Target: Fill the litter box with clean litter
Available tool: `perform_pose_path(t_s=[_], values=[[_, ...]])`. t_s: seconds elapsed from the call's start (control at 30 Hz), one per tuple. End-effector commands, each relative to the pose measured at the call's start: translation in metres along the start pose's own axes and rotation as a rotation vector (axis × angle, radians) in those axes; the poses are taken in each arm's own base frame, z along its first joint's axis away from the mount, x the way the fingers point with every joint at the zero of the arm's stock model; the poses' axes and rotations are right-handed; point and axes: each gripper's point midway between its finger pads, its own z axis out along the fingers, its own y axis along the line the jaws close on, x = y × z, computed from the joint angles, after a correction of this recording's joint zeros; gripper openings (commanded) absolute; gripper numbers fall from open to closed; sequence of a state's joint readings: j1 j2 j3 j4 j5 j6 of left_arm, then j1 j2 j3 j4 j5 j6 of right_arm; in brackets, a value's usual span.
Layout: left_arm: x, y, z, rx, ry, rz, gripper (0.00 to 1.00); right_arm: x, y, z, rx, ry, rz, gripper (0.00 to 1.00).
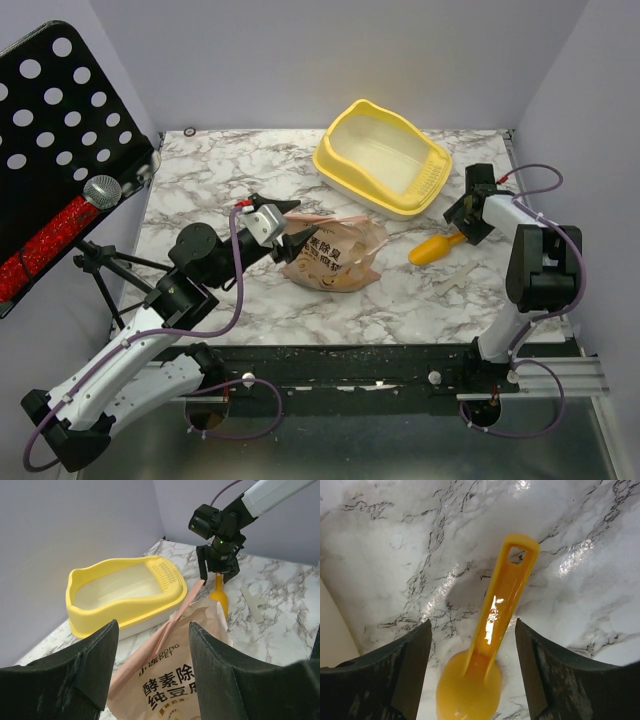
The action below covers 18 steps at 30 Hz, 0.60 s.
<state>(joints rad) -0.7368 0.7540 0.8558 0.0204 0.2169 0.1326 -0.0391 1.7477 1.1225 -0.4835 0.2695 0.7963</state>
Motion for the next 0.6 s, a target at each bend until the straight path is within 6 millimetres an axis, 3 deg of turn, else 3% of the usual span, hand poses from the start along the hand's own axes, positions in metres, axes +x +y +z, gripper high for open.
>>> perform_pose_path(t_s=[0.0, 0.13, 0.33, 0.47, 0.57], values=[[-0.004, 0.002, 0.001, -0.015, -0.006, -0.016, 0.66, 0.012, -0.002, 0.010, 0.029, 0.071, -0.019, 0.73], [-0.001, 0.005, 0.002, -0.026, 0.008, -0.016, 0.66, 0.023, -0.008, 0.018, 0.049, 0.105, -0.039, 0.61], [0.001, 0.007, 0.001, -0.039, 0.016, -0.006, 0.66, 0.023, -0.007, 0.016, 0.021, 0.101, -0.050, 0.00], [0.001, 0.006, 0.002, -0.032, 0.020, -0.003, 0.66, 0.014, -0.007, 0.001, -0.004, 0.056, -0.052, 0.00], [0.000, 0.003, 0.001, -0.014, 0.032, -0.015, 0.66, -0.002, -0.005, -0.026, -0.054, -0.020, -0.037, 0.00]])
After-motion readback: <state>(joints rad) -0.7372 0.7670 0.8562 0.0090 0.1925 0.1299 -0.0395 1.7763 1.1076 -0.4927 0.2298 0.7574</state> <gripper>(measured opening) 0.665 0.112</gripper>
